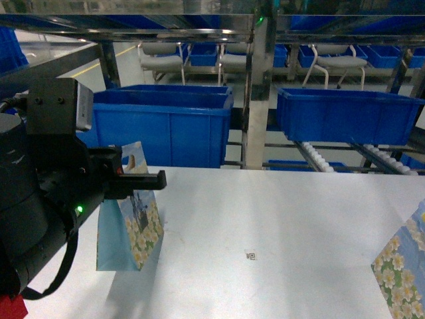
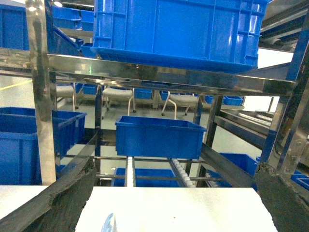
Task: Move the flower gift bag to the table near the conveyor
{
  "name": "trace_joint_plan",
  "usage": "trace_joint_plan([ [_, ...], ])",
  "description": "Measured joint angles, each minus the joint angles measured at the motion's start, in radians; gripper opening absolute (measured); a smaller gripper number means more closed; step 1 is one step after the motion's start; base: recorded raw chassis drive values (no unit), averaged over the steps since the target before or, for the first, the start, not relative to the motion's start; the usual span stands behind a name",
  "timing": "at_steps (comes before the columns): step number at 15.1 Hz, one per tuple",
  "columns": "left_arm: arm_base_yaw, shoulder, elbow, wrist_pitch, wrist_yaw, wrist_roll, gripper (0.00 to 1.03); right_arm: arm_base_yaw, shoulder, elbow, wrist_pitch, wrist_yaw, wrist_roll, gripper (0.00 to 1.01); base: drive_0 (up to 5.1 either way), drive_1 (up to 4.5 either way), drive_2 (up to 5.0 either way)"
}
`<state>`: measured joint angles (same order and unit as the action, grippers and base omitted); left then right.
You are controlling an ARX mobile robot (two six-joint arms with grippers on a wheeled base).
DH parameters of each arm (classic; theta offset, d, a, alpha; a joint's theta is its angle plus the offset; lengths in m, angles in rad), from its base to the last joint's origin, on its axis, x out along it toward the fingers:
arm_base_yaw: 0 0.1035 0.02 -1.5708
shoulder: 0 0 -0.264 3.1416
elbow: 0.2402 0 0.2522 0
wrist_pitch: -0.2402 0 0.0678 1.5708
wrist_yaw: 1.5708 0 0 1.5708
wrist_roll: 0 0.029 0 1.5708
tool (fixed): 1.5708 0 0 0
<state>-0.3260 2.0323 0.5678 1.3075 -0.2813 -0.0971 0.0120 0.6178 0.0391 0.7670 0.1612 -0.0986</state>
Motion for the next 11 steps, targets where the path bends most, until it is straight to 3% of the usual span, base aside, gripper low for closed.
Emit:
trace_joint_plan([
  [1,-0.030,-0.014,-0.019,-0.005,-0.015,0.021,0.03,0.000,0.000,0.000,0.000,0.000,0.000,0.98,0.0,0.00,0.0],
  [7,-0.160,-0.148,-0.132,-0.022,-0.073,0.133,0.89,0.000,0.000,0.000,0.000,0.000,0.000,0.98,0.0,0.00,0.0],
  [9,-0.171,-0.183,-0.142,-0.022,-0.074,0.152,1.00,0.000,0.000,0.000,0.000,0.000,0.000,0.98,0.0,0.00,0.0],
  [11,-0.176,-0.209,-0.148,-0.022,-0.074,0.160,0.99,0.000,0.000,0.000,0.000,0.000,0.000,0.98,0.0,0.00,0.0],
])
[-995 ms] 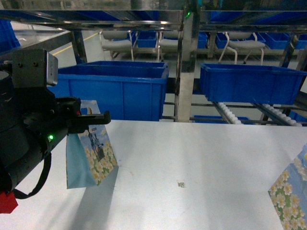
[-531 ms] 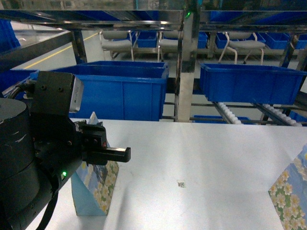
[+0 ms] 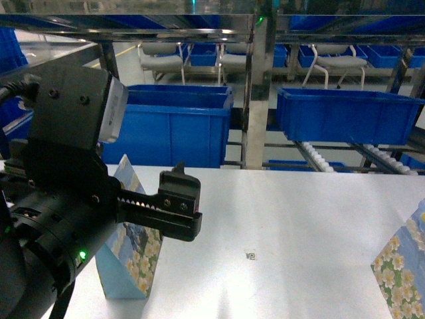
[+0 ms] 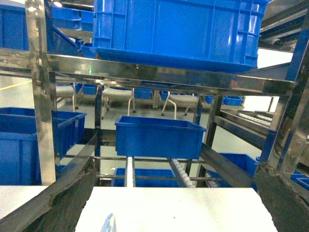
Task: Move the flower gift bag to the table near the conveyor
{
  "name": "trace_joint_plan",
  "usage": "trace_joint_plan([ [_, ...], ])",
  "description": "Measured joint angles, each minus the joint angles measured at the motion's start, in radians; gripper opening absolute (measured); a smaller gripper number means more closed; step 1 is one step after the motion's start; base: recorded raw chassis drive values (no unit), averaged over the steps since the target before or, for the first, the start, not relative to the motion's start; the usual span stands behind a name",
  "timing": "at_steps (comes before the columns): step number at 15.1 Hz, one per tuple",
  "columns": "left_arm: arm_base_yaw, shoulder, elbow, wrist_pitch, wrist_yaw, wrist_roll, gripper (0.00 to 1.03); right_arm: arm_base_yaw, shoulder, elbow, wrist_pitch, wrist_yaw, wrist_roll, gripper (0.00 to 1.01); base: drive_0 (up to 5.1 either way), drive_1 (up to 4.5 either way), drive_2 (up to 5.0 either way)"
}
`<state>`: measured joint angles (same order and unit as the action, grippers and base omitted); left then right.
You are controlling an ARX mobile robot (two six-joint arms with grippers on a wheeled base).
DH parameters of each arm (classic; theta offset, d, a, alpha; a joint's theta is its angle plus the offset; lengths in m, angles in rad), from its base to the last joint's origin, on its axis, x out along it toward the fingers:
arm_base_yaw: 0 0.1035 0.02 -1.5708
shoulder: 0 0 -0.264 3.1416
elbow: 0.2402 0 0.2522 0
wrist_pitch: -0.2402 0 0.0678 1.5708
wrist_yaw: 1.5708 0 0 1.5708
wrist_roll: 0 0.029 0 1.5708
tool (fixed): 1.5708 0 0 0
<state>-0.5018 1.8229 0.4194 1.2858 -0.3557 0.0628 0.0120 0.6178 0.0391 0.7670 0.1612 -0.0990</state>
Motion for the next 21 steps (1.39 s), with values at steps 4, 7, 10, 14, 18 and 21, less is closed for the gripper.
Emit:
trace_joint_plan([
  [4,-0.003,-0.058,-0.014,0.000,0.002,0.019,0.98,0.000,0.000,0.000,0.000,0.000,0.000,0.98,0.0,0.00,0.0],
  [7,-0.003,-0.160,-0.038,0.001,0.012,0.043,0.98,0.000,0.000,0.000,0.000,0.000,0.000,0.98,0.0,0.00,0.0],
  [10,0.027,-0.263,-0.089,0.000,0.032,0.051,0.98,0.000,0.000,0.000,0.000,0.000,0.000,0.98,0.0,0.00,0.0],
  [14,0.122,-0.421,-0.182,0.001,0.081,0.043,0.98,0.000,0.000,0.000,0.000,0.000,0.000,0.98,0.0,0.00,0.0],
  [18,0.270,-0.567,-0.306,-0.005,0.156,-0.014,0.98,0.000,0.000,0.000,0.000,0.000,0.000,0.98,0.0,0.00,0.0],
  [21,0.319,-0.698,-0.330,-0.013,0.200,-0.031,0.98,0.000,0.000,0.000,0.000,0.000,0.000,0.98,0.0,0.00,0.0],
])
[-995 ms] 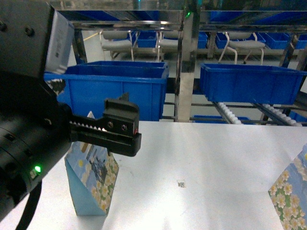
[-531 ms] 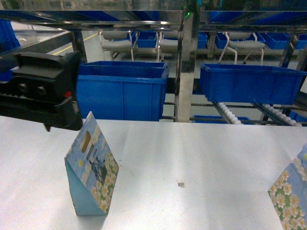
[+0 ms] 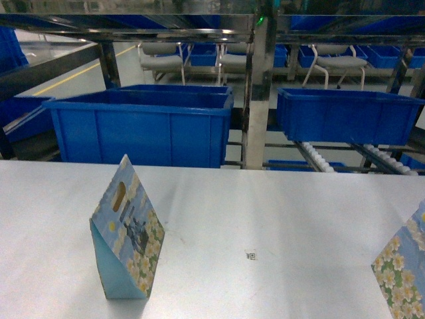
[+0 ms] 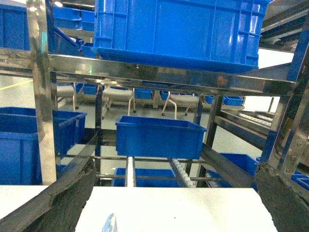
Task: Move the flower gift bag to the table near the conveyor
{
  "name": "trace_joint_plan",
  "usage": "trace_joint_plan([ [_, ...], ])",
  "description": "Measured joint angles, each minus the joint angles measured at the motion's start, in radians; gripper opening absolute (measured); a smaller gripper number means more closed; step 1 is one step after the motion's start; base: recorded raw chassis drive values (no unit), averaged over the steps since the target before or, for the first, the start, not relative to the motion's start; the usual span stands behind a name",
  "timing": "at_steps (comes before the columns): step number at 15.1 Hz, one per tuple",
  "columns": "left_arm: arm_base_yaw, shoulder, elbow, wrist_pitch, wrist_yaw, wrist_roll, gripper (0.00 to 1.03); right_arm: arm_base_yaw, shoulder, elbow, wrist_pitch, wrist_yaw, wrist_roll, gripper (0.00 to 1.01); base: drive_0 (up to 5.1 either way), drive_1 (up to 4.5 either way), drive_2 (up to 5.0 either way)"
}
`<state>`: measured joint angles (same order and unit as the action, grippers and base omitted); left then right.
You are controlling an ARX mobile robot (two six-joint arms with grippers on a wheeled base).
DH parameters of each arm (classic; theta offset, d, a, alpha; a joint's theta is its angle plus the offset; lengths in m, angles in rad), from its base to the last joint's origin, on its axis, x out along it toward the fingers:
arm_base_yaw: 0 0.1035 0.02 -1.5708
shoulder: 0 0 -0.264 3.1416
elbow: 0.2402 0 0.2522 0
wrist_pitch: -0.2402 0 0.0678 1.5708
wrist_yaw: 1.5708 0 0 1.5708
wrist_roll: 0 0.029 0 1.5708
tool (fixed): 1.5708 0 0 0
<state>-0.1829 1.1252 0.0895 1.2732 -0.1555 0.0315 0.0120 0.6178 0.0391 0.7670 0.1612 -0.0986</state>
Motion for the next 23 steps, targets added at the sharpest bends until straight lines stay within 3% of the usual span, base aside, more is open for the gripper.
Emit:
trace_joint_plan([
  [4,0.044,-0.137,0.000,-0.109,0.042,-0.005,0.98,0.000,0.000,0.000,0.000,0.000,0.000,0.98,0.0,0.00,0.0],
  [9,0.138,-0.405,0.008,-0.372,0.097,-0.011,0.98,0.000,0.000,0.000,0.000,0.000,0.000,0.98,0.0,0.00,0.0],
  [11,0.143,-0.454,0.020,-0.390,0.103,-0.024,0.98,0.000,0.000,0.000,0.000,0.000,0.000,0.98,0.0,0.00,0.0],
  [12,0.157,-0.480,0.052,-0.557,0.134,-0.026,0.93,-0.010,-0.044,0.030,-0.162,-0.058,0.022,0.92,0.0,0.00,0.0],
  [13,0.180,-0.565,0.084,-0.784,0.150,-0.026,0.79,-0.012,-0.125,0.037,-0.315,-0.147,0.054,0.77,0.0,0.00,0.0],
  [14,0.184,-0.625,0.076,-0.903,0.153,-0.027,0.65,-0.012,-0.163,0.037,-0.386,-0.159,0.069,0.63,0.0,0.00,0.0],
  [15,0.183,-0.842,-0.044,-1.033,0.153,-0.031,0.02,-0.012,-0.383,-0.026,-0.531,-0.161,0.084,0.02,0.0,0.00,0.0],
  [23,0.183,-0.920,-0.075,-1.067,0.153,-0.031,0.02,-0.012,-0.454,-0.026,-0.608,-0.161,0.084,0.02,0.0,0.00,0.0],
])
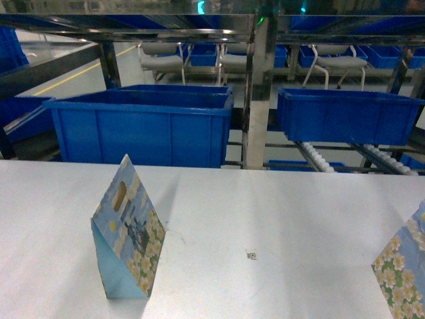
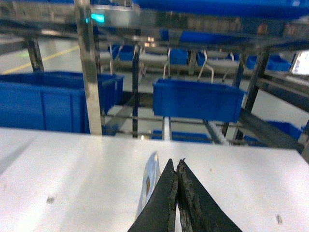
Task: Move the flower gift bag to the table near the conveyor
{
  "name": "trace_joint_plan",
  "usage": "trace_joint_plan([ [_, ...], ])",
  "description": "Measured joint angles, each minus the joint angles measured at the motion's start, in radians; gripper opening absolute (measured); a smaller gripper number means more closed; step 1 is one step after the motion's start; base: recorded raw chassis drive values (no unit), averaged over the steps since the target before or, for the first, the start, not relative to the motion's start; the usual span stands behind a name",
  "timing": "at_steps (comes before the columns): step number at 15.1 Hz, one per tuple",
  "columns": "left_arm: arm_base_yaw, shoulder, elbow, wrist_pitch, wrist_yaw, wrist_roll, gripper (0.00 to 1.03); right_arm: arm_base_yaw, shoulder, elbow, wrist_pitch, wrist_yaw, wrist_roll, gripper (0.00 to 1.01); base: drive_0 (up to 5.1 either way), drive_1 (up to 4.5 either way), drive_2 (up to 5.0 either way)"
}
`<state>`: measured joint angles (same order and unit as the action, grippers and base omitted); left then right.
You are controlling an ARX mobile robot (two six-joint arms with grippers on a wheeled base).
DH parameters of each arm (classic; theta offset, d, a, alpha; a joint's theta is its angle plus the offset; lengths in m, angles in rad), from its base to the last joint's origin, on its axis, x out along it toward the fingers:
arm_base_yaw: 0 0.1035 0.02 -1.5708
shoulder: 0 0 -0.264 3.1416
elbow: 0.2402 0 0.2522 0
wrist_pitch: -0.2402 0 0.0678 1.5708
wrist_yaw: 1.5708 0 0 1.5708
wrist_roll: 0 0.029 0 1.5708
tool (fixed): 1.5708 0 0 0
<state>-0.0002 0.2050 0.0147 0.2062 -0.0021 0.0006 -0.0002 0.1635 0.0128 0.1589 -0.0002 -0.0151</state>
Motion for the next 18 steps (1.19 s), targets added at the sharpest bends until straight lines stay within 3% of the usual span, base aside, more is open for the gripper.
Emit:
trace_joint_plan([
  [1,0.000,-0.017,0.000,-0.016,-0.002,0.000,0.02,0.000,-0.106,0.001,-0.154,0.000,0.000,0.02,0.0,0.00,0.0],
  [3,0.000,-0.041,0.000,-0.047,0.003,0.000,0.02,0.000,-0.157,0.003,-0.155,0.000,0.000,0.02,0.0,0.00,0.0],
  [4,0.000,-0.119,0.001,-0.163,0.000,0.000,0.02,0.000,-0.159,0.001,-0.171,0.000,0.000,0.02,0.0,0.00,0.0],
  [6,0.000,-0.195,0.000,-0.215,-0.001,0.000,0.02,0.000,-0.159,0.001,-0.163,-0.001,0.000,0.02,0.0,0.00,0.0],
  [12,0.000,-0.195,0.001,-0.210,0.002,0.000,0.04,0.000,-0.159,0.001,-0.163,-0.001,0.000,0.02,0.0,0.00,0.0],
  [15,0.000,-0.195,0.001,-0.210,0.002,0.000,0.24,0.000,-0.159,0.001,-0.163,0.000,0.000,0.13,0.0,0.00,0.0],
  [18,0.000,-0.195,0.000,-0.210,0.002,0.000,0.63,0.000,-0.159,0.001,-0.163,0.000,0.000,0.54,0.0,0.00,0.0],
])
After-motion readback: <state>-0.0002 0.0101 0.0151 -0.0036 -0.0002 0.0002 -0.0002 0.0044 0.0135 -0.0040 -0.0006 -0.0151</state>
